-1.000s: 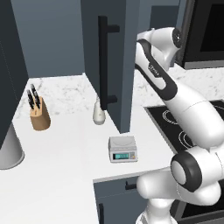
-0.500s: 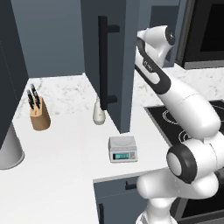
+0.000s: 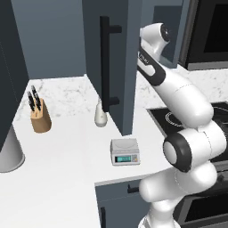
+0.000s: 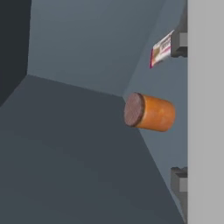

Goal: Pick the jam and place it on the digital scale for weighing, and close the cabinet.

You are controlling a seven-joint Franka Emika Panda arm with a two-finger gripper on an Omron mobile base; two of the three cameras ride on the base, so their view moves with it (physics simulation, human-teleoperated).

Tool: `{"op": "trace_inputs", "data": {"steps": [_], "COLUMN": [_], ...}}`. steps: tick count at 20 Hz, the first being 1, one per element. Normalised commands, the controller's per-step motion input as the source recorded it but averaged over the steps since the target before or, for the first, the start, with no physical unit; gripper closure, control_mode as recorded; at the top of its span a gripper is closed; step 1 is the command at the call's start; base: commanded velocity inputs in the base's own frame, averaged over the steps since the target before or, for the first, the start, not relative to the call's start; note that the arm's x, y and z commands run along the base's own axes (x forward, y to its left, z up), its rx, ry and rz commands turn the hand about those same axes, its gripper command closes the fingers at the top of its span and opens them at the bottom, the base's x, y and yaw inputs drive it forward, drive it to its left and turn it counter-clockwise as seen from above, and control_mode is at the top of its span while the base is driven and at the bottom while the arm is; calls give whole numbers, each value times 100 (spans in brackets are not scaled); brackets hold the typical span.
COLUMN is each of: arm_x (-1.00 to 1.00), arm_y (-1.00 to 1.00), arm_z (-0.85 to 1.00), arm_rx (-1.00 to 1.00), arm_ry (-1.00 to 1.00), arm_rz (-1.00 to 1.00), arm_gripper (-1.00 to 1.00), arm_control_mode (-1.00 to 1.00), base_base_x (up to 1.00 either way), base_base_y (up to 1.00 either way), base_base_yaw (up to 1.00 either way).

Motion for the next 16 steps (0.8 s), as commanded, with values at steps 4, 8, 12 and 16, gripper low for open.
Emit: {"op": "trace_inputs", "data": {"steps": [4,8,12,16], "arm_x": [30,25,21,26], "arm_y": [1,14,21,11], "arm_z": [-4,-9,-4,-9], "arm_rx": [0,-1,-1,-1], "arm_ry": [0,0,0,4], "arm_rz": [0,0,0,1], "arm_gripper": [-100,-100,-100,-100], "arm_control_mode": [-100,-100,-100,-100], "base_base_x": [0,0,0,0], "base_base_y": [0,0,0,0], "base_base_yaw": [0,0,0,0]}}
